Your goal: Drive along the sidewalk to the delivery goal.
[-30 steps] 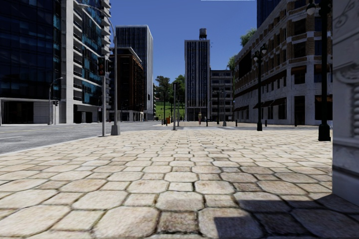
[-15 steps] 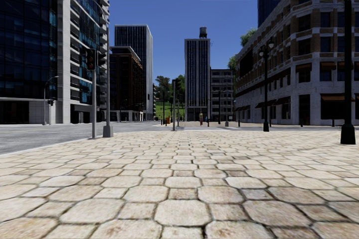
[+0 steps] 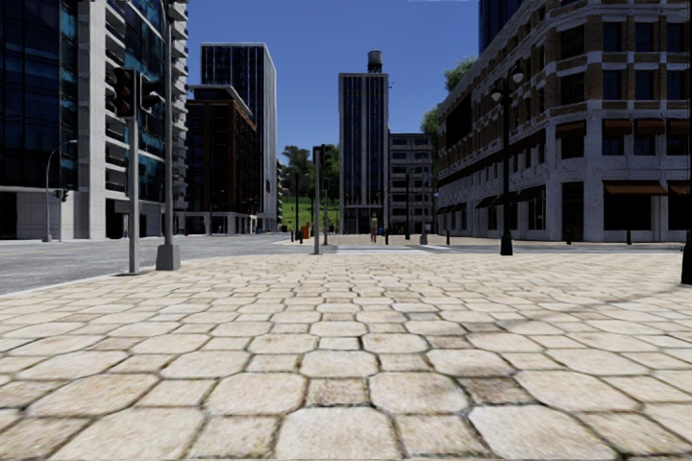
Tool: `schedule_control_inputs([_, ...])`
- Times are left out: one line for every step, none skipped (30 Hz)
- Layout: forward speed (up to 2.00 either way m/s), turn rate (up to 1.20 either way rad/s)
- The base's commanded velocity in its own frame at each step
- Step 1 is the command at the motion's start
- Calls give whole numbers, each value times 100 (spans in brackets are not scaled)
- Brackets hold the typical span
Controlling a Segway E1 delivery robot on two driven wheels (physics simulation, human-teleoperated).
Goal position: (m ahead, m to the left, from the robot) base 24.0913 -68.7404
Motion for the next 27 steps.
schedule_control_inputs([200, -84])
schedule_control_inputs([200, -118])
schedule_control_inputs([200, -118])
schedule_control_inputs([200, -115])
schedule_control_inputs([200, -115])
schedule_control_inputs([200, -36])
schedule_control_inputs([200, -10])
schedule_control_inputs([200, -3])
schedule_control_inputs([200, -1])
schedule_control_inputs([200, -1])
schedule_control_inputs([200, -1])
schedule_control_inputs([200, 0])
schedule_control_inputs([200, 0])
schedule_control_inputs([200, 0])
schedule_control_inputs([200, 0])
schedule_control_inputs([200, -3])
schedule_control_inputs([200, -53])
schedule_control_inputs([200, -100])
schedule_control_inputs([200, -114])
schedule_control_inputs([200, -117])
schedule_control_inputs([200, -46])
schedule_control_inputs([200, -46])
schedule_control_inputs([200, -2])
schedule_control_inputs([200, 0])
schedule_control_inputs([200, 0])
schedule_control_inputs([200, 0])
schedule_control_inputs([200, 0])
